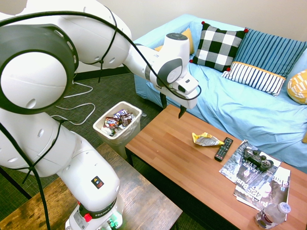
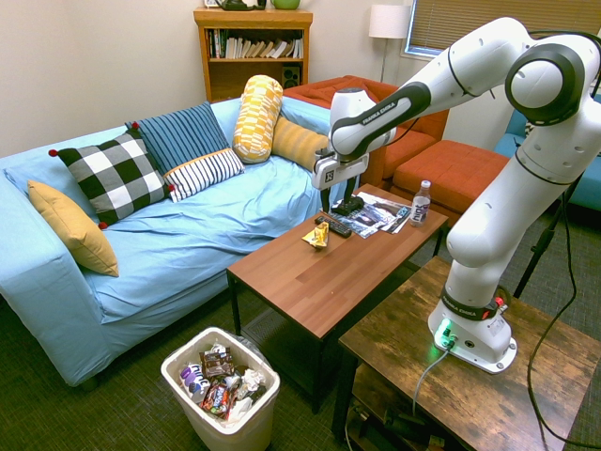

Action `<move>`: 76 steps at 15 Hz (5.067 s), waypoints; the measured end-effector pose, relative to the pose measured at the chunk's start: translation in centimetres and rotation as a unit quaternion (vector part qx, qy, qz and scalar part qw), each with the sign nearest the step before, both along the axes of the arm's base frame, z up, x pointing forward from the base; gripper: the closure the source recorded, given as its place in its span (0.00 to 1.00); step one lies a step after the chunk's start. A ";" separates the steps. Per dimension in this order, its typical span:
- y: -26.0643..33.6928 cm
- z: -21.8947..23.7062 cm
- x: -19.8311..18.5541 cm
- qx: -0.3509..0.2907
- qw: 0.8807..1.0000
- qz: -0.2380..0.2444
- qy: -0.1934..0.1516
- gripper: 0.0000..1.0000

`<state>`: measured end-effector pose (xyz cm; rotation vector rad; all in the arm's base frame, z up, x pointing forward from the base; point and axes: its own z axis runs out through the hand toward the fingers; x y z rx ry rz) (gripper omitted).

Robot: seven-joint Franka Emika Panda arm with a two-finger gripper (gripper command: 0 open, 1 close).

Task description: Throw the chip bag in the trash bin

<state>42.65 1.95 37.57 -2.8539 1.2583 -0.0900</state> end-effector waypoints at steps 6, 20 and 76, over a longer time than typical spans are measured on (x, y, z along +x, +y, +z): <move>-2.6 -0.1 3.7 0.015 0.998 -0.052 -0.020 0.00; -13.4 -14.6 18.8 0.010 0.966 -0.256 0.034 0.00; 34.7 -8.7 15.2 0.054 0.998 -0.030 0.032 1.00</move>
